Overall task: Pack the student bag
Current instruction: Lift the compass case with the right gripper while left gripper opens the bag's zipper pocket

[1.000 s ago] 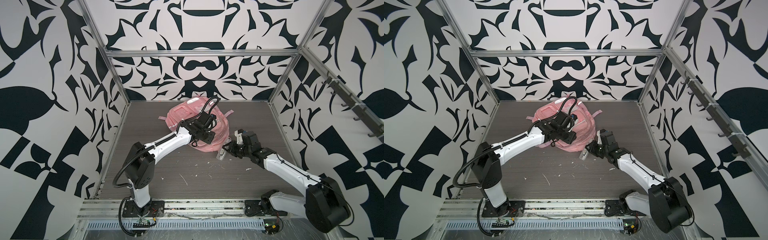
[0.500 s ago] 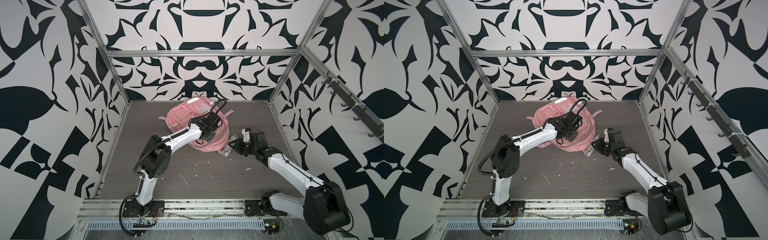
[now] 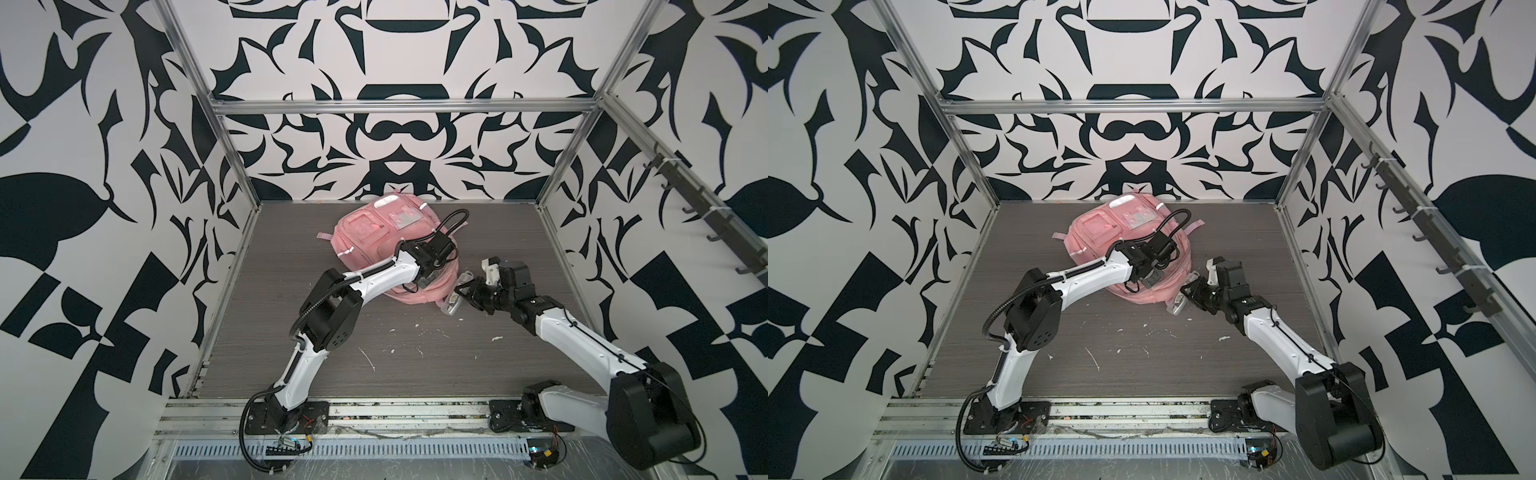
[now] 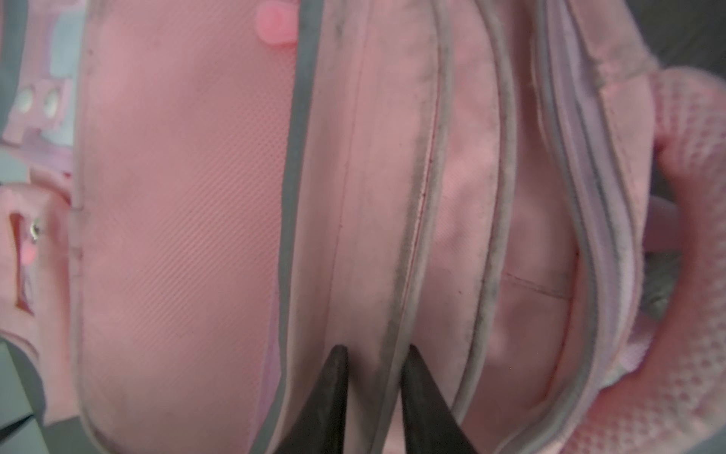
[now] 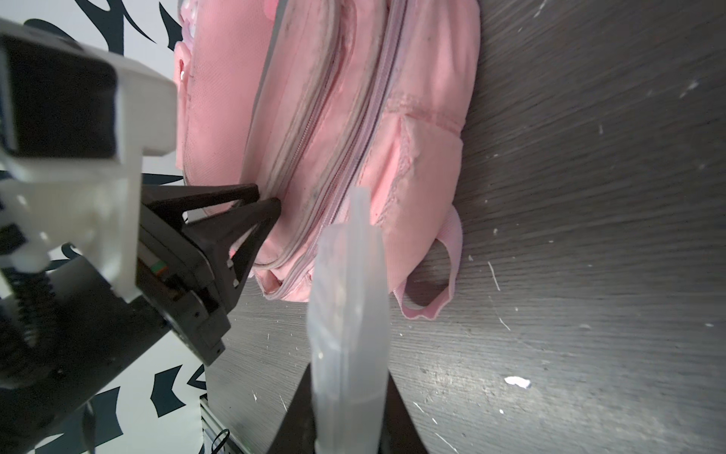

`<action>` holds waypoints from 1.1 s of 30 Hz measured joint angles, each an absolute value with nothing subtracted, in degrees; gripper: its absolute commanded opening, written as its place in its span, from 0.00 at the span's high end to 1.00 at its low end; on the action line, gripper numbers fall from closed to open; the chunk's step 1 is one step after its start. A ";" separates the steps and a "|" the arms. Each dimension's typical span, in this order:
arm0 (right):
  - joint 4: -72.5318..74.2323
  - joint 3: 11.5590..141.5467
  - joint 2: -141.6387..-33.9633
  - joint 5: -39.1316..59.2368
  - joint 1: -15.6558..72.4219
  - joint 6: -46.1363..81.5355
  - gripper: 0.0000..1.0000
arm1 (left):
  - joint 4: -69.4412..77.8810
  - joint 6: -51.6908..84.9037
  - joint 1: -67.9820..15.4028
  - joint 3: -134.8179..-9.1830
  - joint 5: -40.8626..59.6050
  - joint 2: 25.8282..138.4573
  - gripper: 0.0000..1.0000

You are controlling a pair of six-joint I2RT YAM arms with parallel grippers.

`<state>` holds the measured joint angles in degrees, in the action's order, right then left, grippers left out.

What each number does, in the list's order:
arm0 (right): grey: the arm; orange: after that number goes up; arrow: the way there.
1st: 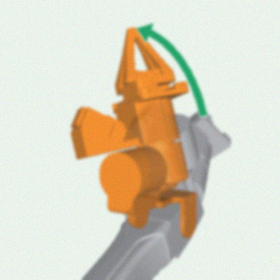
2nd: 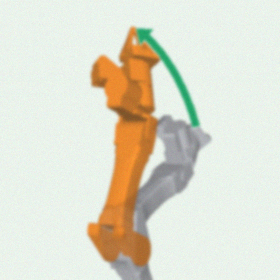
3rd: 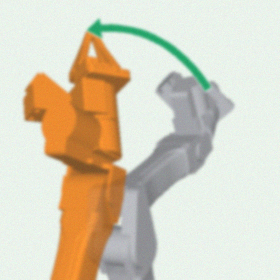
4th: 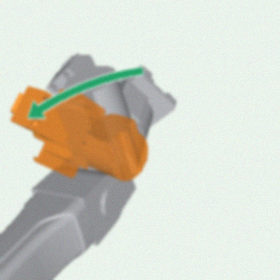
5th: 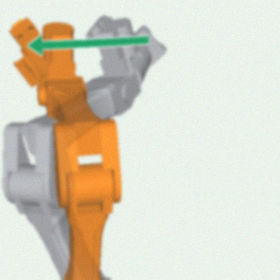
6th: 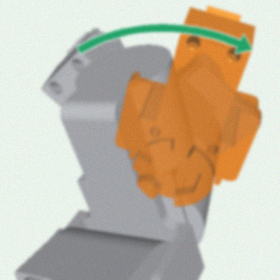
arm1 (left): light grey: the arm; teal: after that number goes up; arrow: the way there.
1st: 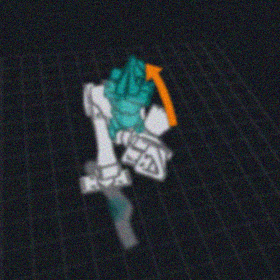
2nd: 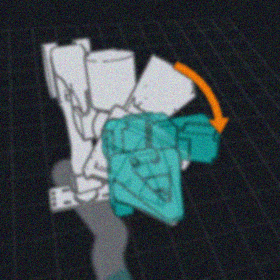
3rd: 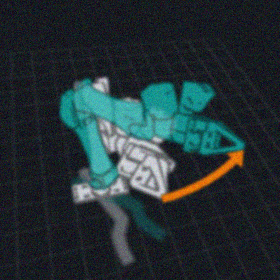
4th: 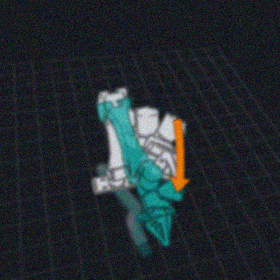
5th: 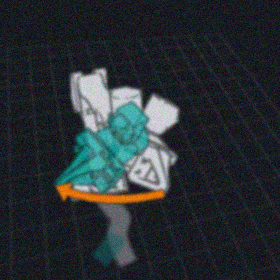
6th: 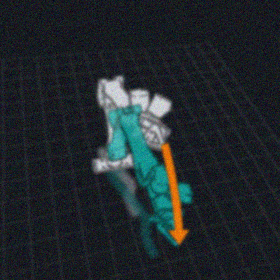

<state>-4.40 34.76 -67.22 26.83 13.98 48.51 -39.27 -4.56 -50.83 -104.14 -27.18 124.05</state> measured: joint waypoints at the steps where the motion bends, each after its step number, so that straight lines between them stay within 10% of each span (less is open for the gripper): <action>1: -4.38 34.74 -67.22 26.92 13.96 48.51 0.91 | -39.24 -4.86 -50.98 -104.33 -27.38 124.05 0.88; 5: -3.66 34.50 -67.55 27.42 13.96 48.56 0.91 | -39.42 -6.04 -51.09 -104.92 -27.97 124.03 1.00; 33: 14.94 53.95 -91.15 33.41 17.45 60.47 0.94 | -43.16 2.48 -42.41 -109.06 -7.55 111.39 1.00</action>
